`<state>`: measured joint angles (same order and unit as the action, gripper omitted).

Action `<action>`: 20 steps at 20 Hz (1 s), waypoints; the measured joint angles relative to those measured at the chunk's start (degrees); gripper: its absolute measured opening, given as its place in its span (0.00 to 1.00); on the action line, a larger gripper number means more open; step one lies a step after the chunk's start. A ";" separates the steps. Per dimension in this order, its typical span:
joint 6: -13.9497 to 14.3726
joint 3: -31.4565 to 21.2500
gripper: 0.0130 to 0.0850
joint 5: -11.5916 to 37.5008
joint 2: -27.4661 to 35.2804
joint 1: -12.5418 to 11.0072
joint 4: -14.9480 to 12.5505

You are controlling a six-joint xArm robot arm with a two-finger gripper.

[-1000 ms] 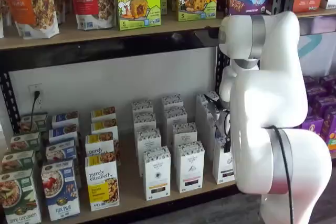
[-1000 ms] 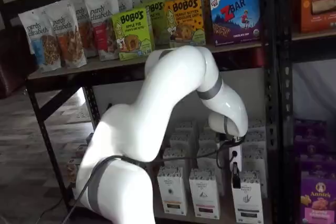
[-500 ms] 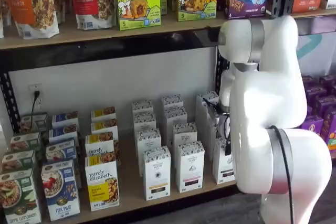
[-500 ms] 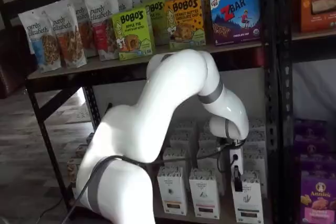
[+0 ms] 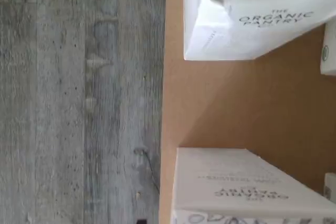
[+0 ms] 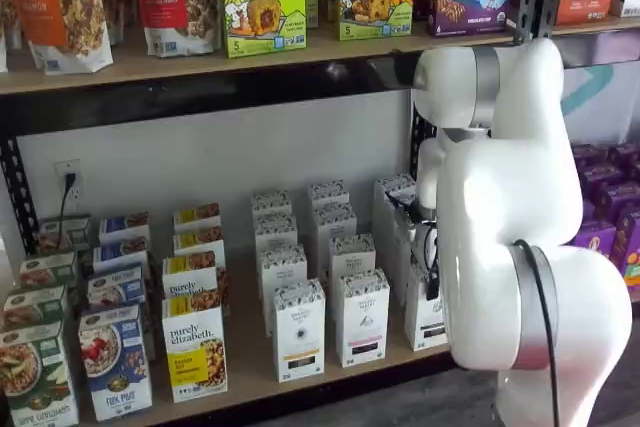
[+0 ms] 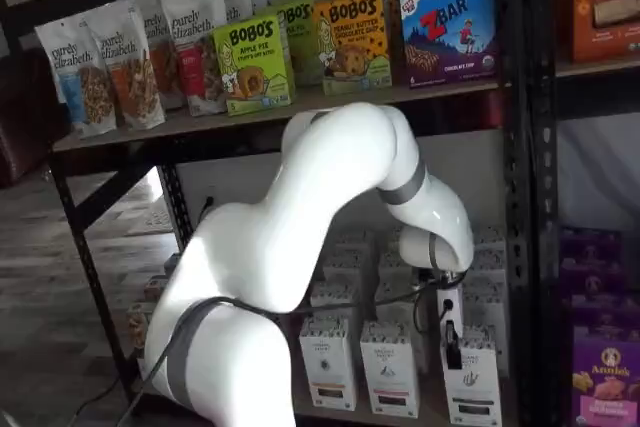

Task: Pick up the white box with a green strip in the middle, on the bottom shelf, the sixth box from the left

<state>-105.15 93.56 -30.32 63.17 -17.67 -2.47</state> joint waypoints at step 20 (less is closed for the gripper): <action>1.47 -4.03 0.50 1.02 -2.68 -0.03 -1.67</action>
<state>-103.69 89.53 -29.29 60.49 -17.70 -4.14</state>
